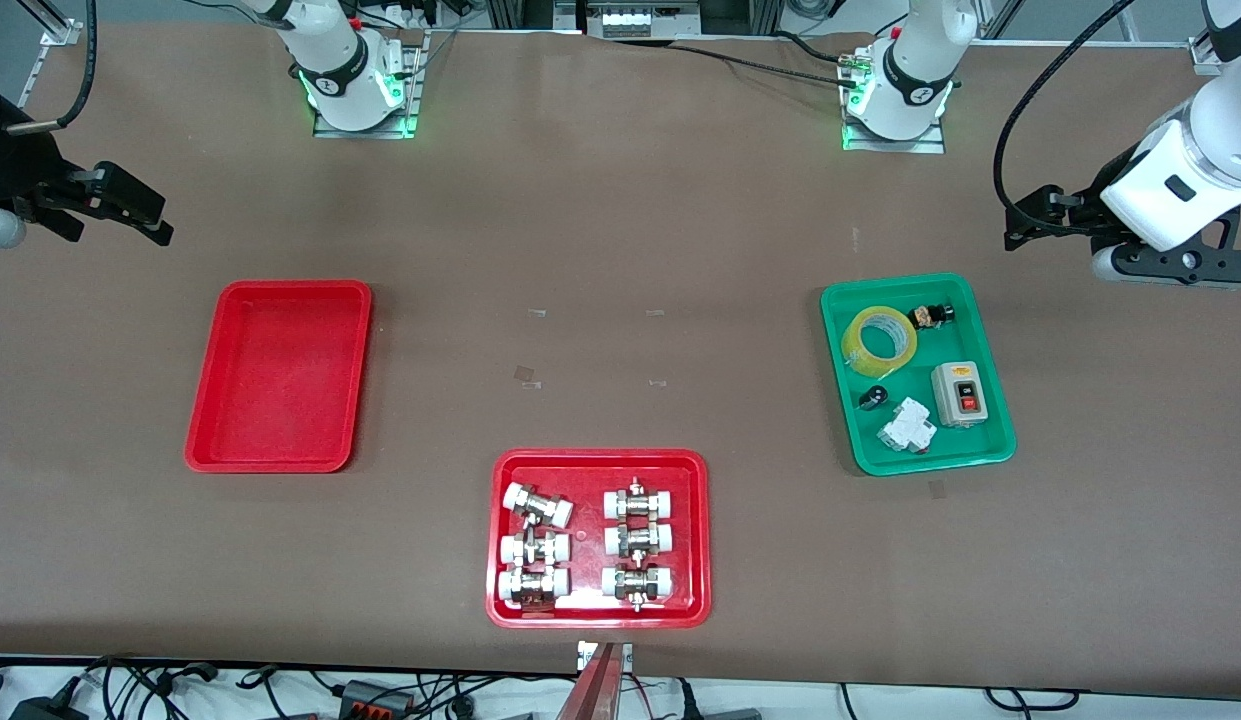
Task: Left arm passes tape to right arm into tray
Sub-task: 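Move the left gripper over the yellow tape roll in the green tray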
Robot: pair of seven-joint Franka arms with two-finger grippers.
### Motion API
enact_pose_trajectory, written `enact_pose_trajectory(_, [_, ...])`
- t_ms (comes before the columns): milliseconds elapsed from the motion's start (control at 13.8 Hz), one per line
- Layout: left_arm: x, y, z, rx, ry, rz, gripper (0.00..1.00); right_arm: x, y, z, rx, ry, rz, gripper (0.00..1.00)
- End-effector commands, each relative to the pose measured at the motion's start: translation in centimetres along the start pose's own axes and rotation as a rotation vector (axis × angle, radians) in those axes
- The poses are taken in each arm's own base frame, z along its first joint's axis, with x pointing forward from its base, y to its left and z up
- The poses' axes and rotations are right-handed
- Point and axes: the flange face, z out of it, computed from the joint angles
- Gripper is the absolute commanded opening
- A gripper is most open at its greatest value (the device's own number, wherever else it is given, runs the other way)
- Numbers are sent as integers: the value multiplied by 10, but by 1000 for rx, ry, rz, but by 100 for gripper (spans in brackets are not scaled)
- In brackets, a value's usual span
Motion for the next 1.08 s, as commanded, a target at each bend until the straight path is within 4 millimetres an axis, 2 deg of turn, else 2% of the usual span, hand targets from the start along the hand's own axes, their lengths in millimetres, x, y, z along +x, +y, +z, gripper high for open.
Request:
enact_pose_trajectory(0, [-6,-3,-2,-13,11,11,100,-2,0,-2,3,4,19,100])
enact_pose_trajectory(506, [-3,-6,1,-3,7,2,100,-1,2,-2,3,6,8,100])
enact_pose_trajectory(795, [20,-9,19,-9,-19,0,100,-1,2,-2,3,6,8,100])
enact_pose_trajectory(867, [29,-11,30,-8,-34,3,100,-1,2,-2,3,6,8,100])
enact_pose_trajectory(1012, [60,-14,73,-11,-66,3,100,0,2,-1,3,6,9,100])
